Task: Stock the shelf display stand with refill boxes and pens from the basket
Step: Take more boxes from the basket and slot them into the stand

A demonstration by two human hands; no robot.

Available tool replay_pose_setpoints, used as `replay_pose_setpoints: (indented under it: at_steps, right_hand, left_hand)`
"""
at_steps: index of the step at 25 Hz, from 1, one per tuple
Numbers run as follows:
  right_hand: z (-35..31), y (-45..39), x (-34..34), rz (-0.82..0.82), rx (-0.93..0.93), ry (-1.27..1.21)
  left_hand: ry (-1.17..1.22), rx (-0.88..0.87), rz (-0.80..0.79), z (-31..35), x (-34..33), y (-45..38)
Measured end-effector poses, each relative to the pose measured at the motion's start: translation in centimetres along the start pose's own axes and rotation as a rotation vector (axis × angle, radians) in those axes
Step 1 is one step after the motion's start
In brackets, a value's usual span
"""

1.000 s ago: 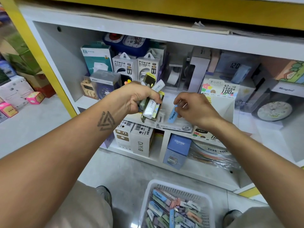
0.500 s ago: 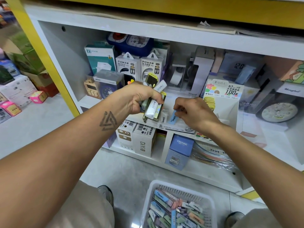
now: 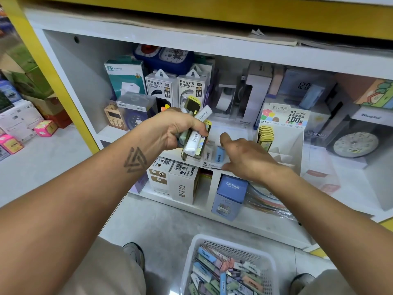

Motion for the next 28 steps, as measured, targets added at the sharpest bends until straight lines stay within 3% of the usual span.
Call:
replay_pose_setpoints:
  at_steps: [6, 12, 18, 23, 28]
  right_hand:
    - [-1.1, 0.1, -1.0, 0.033, 0.021, 0.111]
    - [-1.6, 0.1, -0.2, 0.098, 0.02, -0.089]
    - [5.8, 3.5, 6.7, 0.502, -0.142, -0.107]
    - [8.5, 4.9, 6.1, 0.421, -0.099, -0.064]
    - [8.8, 4.3, 6.1, 0.468, -0.103, -0.086]
  left_hand:
    - [0.006, -0.003, 0.011, -0.3, -0.2, -0.3]
    - [0.024, -0.022, 0.009, -0.4, -0.4, -0.7]
    - [0.046, -0.035, -0.058, -0.3, -2.4, -0.7]
    - [0.03, -0.014, -0.173, -1.0, -5.7, -0.4]
    - [0.107, -0.054, -0.22, -1.0, -7.9, -0.6]
Point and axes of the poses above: each hand's wrist, its own y-axis away from the middle knuckle, its own x-axis out of the back of the hand, z = x × y, the point moved 7 cm from there along -y, towards the middle knuckle, and after that the axes turned 4 degrees about x, right-handed, at the moved point
